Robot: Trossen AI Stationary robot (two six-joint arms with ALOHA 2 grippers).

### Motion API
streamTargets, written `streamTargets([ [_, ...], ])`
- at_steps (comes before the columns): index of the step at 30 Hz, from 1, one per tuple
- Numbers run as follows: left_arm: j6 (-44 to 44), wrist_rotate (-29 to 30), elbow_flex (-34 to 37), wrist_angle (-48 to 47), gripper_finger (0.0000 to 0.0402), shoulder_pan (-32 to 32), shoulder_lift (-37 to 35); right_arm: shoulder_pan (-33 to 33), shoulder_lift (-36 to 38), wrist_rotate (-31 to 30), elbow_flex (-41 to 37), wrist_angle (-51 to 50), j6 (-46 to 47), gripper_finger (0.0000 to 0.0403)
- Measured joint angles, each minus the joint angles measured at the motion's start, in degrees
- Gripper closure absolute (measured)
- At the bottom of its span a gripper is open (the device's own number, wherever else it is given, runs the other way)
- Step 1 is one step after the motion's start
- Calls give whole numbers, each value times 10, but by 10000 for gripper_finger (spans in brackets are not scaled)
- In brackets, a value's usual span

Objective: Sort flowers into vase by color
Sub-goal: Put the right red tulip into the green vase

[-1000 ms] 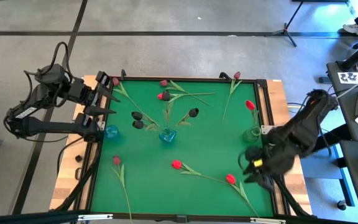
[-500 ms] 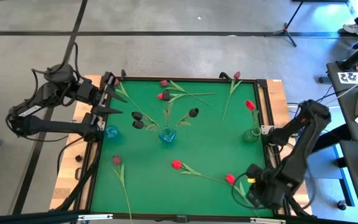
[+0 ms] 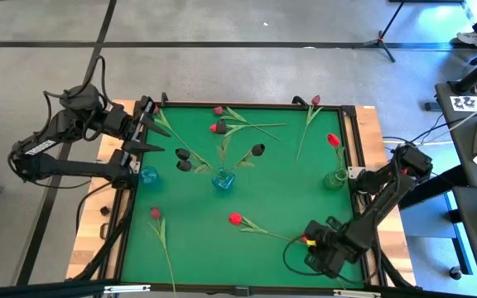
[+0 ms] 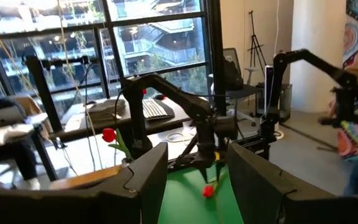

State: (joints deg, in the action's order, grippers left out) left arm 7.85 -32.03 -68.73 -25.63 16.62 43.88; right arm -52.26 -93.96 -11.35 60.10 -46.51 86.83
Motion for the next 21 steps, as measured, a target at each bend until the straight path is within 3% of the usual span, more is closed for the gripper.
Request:
streamTargets([
  [14,-45,0,0,-126,238,0,-5,9,-45,72,0,7,-24,226],
  [21,-43,0,0,-135,238,0,-8,29,-79,101,1,25,-21,236],
])
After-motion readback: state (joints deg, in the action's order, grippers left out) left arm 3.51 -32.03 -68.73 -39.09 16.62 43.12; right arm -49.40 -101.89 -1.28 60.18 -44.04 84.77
